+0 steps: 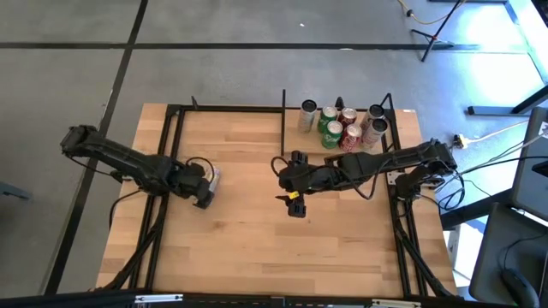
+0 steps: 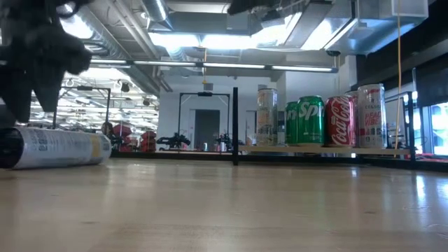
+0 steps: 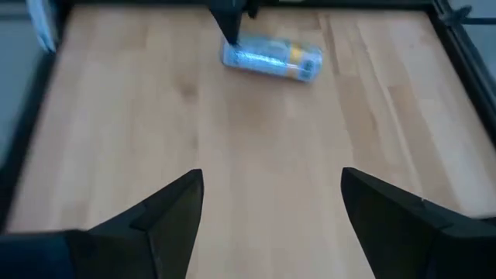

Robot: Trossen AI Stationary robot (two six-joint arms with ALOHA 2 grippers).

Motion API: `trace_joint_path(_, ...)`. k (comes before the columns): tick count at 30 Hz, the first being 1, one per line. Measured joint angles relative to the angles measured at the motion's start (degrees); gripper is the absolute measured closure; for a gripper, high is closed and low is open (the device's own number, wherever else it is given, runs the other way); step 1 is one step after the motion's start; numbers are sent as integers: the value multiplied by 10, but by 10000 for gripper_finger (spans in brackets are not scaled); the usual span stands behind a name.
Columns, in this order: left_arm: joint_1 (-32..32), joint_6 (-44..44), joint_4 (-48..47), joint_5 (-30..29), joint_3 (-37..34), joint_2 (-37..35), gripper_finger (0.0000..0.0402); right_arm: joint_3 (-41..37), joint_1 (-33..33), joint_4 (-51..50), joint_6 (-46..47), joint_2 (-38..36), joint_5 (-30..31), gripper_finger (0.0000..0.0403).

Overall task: Place canned beverage on shelf
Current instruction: Put the top white yellow soda can on the shelf aligned with the other white yellow soda can

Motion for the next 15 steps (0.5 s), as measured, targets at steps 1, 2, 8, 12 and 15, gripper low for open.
trace_joint_path(1, 2, -8, 12, 0, -9, 5, 52, 0, 0, -9, -13, 0, 5, 111)
trace_joint_path(2, 5, -15, 23, 1, -17, 10, 52, 0, -1, -18, -25, 0, 8, 111)
trace_joint_path(8, 8, -41, 87, 6, -43, 32, 52, -1, -15, -78, -74, 0, -20, 111)
trace_joint_path(12, 8, -50, 110, 5, -47, 59, 52, -23, -27, -80, -88, 0, -29, 111)
trace_joint_path(15, 8, -39, 135, -3, -47, 85, 55, -39, -34, -80, -94, 0, -48, 111)
